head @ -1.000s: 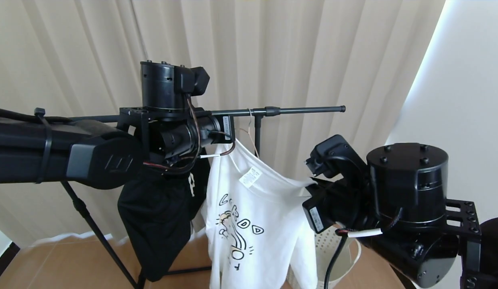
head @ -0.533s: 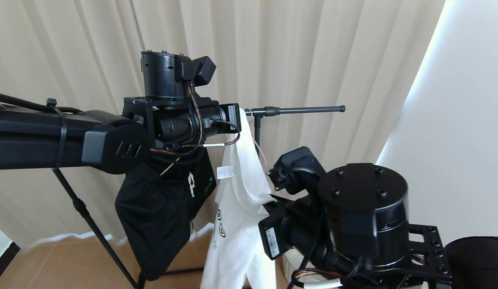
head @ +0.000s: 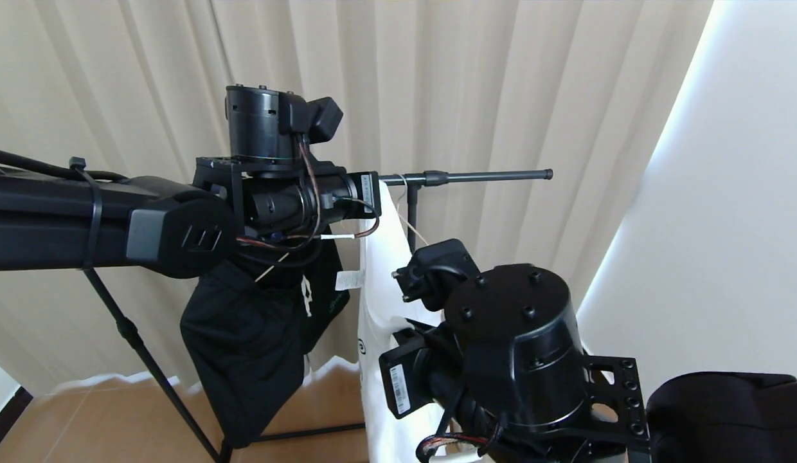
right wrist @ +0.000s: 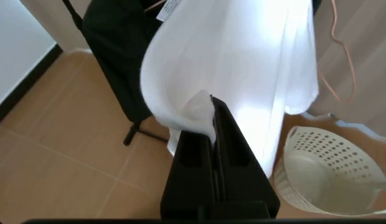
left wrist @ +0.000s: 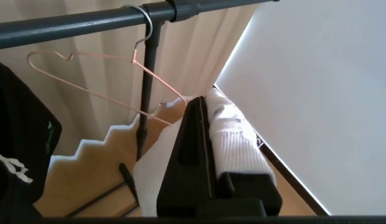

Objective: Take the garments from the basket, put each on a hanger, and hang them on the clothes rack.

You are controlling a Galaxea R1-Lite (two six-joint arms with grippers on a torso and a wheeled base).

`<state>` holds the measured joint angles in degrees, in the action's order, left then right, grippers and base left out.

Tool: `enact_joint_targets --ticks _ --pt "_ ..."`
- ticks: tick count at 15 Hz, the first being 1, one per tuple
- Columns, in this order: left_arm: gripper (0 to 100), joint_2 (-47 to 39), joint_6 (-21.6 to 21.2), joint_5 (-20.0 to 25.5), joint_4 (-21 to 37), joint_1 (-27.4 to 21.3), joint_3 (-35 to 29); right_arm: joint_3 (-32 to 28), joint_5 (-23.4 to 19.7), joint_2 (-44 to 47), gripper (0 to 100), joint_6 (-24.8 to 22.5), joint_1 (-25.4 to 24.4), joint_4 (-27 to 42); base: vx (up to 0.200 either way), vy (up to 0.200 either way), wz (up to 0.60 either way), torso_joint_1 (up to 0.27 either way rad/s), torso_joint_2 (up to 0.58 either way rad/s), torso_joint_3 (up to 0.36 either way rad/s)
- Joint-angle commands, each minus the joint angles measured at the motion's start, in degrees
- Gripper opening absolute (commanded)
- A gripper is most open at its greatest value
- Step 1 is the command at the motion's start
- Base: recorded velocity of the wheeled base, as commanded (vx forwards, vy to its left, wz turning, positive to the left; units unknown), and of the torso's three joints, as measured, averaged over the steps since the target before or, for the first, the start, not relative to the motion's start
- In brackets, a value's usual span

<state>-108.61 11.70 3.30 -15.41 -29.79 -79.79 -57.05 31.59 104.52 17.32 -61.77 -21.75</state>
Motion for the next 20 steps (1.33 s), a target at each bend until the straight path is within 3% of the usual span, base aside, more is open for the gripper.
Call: enact_joint_targets --ticks 1,5,8,11,14,16,18,20 --pt "0 2.43 -0.1 -0.4 3.72 1.23 -0.02 0.71 0.05 -1.69 0 -2.82 4.03 3.55 0.0 0.0 0.0 0.0 0.0 0.0" --pt "0 5.07 -1.33 -8.49 16.55 2.02 0.25 -0.43 0.14 -0.11 0 -7.13 14.05 2.59 0.0 0.0 0.0 0.0 0.0 0.0" --pt "0 7.62 -6.52 -13.24 23.23 1.14 5.52 -5.88 0.49 3.32 0 -7.13 18.18 1.45 0.0 0.0 0.0 0.0 0.0 0.0" --pt "0 10.87 -8.1 -14.64 23.32 -4.13 15.1 -10.71 0.76 7.01 0 -6.6 18.88 1.45 0.0 0.0 0.0 0.0 0.0 0.0" --pt "0 12.54 -7.84 -16.66 22.88 -8.61 23.54 -16.69 5.15 10.35 0 -6.25 18.88 1.45 0.0 0.0 0.0 0.0 0.0 0.0" --pt "0 12.01 -7.4 -16.31 22.88 -10.99 25.3 -21.87 5.5 14.75 0 -5.19 18.79 1.18 0.0 0.0 0.0 0.0 0.0 0.0" --pt "0 10.08 -3.53 -16.14 21.39 -13.8 25.47 -25.39 6.38 17.73 0 -1.06 18.7 0.39 0.0 0.0 0.0 0.0 0.0 0.0" --pt "0 6.65 0.69 -15.96 16.55 -16.52 25.21 -26.36 6.38 18.09 0 -0.36 18.53 0.3 0.0 0.0 0.0 0.0 0.0 0.0"
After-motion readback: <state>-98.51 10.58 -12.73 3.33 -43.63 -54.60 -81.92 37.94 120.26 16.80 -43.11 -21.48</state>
